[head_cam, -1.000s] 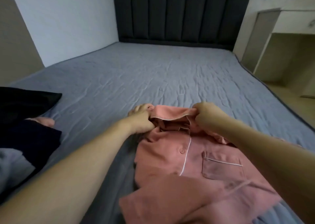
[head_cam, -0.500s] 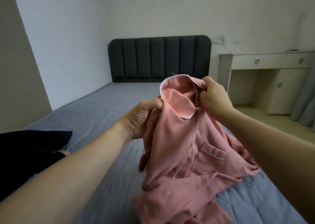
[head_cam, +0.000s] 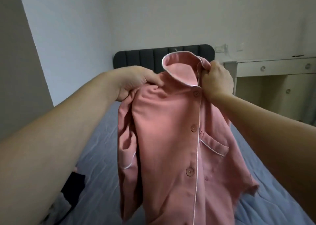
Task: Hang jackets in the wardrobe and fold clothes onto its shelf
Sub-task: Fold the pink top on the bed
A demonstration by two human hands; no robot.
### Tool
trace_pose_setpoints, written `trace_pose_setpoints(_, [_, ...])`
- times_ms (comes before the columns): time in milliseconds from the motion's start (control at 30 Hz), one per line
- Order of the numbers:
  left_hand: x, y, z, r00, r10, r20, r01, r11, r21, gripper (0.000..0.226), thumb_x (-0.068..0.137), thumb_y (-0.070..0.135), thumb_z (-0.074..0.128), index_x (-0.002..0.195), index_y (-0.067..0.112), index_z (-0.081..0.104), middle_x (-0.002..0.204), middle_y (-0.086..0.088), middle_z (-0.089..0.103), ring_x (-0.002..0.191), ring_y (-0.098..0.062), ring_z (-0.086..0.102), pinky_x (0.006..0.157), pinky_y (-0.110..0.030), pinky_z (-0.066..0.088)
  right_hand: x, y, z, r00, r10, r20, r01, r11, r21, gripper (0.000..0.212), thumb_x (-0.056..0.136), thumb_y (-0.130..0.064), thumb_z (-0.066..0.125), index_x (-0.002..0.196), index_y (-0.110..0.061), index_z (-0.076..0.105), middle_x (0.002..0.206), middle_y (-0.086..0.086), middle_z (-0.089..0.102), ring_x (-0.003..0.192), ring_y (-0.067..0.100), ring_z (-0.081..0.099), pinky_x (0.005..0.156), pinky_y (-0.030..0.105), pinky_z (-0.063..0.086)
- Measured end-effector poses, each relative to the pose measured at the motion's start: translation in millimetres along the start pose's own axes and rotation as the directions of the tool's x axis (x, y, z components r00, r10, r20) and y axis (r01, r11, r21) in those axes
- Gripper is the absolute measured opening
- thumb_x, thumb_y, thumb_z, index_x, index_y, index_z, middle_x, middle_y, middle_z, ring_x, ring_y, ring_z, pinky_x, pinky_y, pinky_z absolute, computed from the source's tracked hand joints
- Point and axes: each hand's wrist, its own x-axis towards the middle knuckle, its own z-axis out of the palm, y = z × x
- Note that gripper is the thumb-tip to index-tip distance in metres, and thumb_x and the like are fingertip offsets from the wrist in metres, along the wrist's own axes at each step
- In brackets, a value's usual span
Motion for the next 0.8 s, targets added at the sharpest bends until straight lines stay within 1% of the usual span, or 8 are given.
trace_pose_setpoints(100, [43,-46,-4,0.894,0.123,-0.431,0.115,0.866,0.487,0.014,0.079,0.018,0.059,0.068,0.011,0.054,0.063,-0.007,0.055,0.058,-0.023,0.05,0.053,-0.027,0.036,-1,12,45,0.999,-0.035,0.042,0.038,0.997,-0.065,0.023,0.096,-0.029,0.035,0.091,-0.01,0.046,0.103,0.021,0.061,0.096,0.041,0.053,0.075,0.042,0.032])
trace_pose_setpoints(200, [90,-118,-3,0.742,0.351,-0.572,0.257,0.639,0.725,0.019,0.083,0.034,0.048,0.088,0.016,0.045,0.084,-0.006,0.058,0.079,-0.032,0.054,0.065,-0.034,0.035,-18,27,111,0.99,0.015,0.141,0.004,0.991,-0.135,0.02,0.095,-0.018,0.036,0.101,-0.008,0.053,0.111,0.02,0.059,0.104,0.04,0.051,0.083,0.043,0.033])
trace_pose_setpoints(267, [118,-180,4,0.726,0.368,-0.582,0.306,0.585,0.751,0.044,0.08,0.053,0.05,0.106,0.018,0.043,0.109,-0.009,0.06,0.103,-0.036,0.054,0.078,-0.041,0.036,-46,39,162,0.966,0.102,0.236,-0.057,0.98,-0.191,0.033,0.098,-0.028,0.039,0.122,-0.01,0.05,0.126,0.018,0.052,0.118,0.038,0.044,0.099,0.045,0.029])
trace_pose_setpoints(400, [126,-339,32,0.806,-0.32,-0.499,0.574,0.63,0.523,0.094,0.078,0.084,0.026,0.153,0.027,0.012,0.161,-0.005,0.013,0.147,-0.028,0.01,0.115,-0.055,0.008,-149,64,252,0.866,0.208,0.455,-0.108,0.966,-0.237,0.064,0.094,-0.033,0.041,0.151,-0.014,0.016,0.156,0.013,0.017,0.143,0.031,0.016,0.117,0.053,0.001])
trace_pose_setpoints(467, [110,-409,45,0.809,-0.388,-0.442,0.586,0.596,0.549,0.089,0.086,0.077,0.024,0.155,0.023,0.009,0.163,-0.003,0.007,0.149,-0.025,0.005,0.119,-0.051,0.002,-212,76,284,0.78,0.157,0.605,-0.047,0.98,-0.194,0.068,0.095,-0.042,0.037,0.153,-0.018,0.011,0.16,0.009,0.008,0.146,0.027,0.009,0.116,0.056,-0.003])
trace_pose_setpoints(600, [104,-431,14,0.829,-0.349,-0.437,0.548,0.659,0.515,0.084,0.075,0.079,0.017,0.138,0.032,0.046,0.149,-0.005,0.039,0.138,-0.027,0.033,0.114,-0.042,0.023,-269,98,311,0.747,0.06,0.662,0.084,0.979,-0.184,0.07,0.089,-0.058,0.04,0.147,-0.021,0.027,0.155,0.003,0.026,0.144,0.024,0.017,0.116,0.055,0.004])
trace_pose_setpoints(700, [95,-415,-20,0.842,-0.472,-0.261,0.514,0.555,0.654,0.074,0.065,0.069,0.033,0.118,0.027,0.064,0.123,-0.008,0.058,0.119,-0.027,0.05,0.101,-0.037,0.038,-263,101,315,0.771,0.084,0.631,0.029,0.985,-0.168,0.067,0.088,-0.054,0.044,0.146,-0.023,0.027,0.156,0.001,0.023,0.143,0.022,0.018,0.116,0.053,0.007])
trace_pose_setpoints(800, [72,-380,-39,0.878,-0.467,-0.105,0.475,0.823,0.312,0.032,0.059,0.048,0.065,0.069,0.018,0.07,0.071,-0.003,0.066,0.065,-0.018,0.062,0.063,-0.026,0.045,-260,99,315,0.723,0.111,0.682,0.059,0.973,-0.222,0.067,0.092,-0.054,0.037,0.149,-0.022,0.023,0.158,0.004,0.019,0.145,0.024,0.014,0.117,0.052,0.005])
